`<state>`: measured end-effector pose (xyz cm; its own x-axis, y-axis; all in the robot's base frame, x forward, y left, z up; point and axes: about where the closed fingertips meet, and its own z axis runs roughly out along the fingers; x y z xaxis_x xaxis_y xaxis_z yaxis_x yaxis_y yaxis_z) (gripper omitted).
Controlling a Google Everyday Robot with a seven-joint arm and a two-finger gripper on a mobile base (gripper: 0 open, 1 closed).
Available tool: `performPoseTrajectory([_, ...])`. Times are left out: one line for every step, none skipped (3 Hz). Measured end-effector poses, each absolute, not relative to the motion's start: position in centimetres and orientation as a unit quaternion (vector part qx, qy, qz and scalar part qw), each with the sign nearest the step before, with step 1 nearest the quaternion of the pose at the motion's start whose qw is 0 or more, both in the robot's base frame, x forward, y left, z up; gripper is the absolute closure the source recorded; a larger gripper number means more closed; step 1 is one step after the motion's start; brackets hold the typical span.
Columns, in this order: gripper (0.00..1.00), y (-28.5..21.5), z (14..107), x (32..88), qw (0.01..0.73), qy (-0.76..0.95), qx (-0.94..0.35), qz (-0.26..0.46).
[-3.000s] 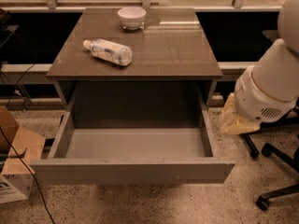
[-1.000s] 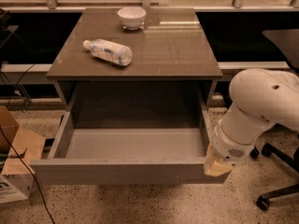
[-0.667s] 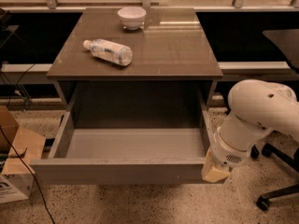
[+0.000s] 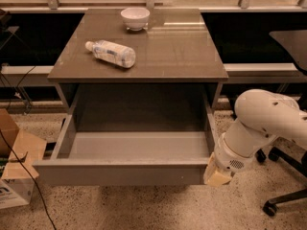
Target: Close top drawer
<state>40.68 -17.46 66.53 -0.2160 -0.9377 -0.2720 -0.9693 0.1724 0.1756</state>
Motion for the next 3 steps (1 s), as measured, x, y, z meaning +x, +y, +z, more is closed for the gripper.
performPoseTrajectory([1.0, -17.3, 65.9, 41.9, 0.061, 0.761, -0.626, 0.16])
performPoseTrajectory([1.0, -17.0, 65.4, 43.7, 0.073, 0.755, -0.631, 0.162])
performPoseTrajectory([1.0, -17.0, 65.5, 43.6, 0.073, 0.755, -0.631, 0.162])
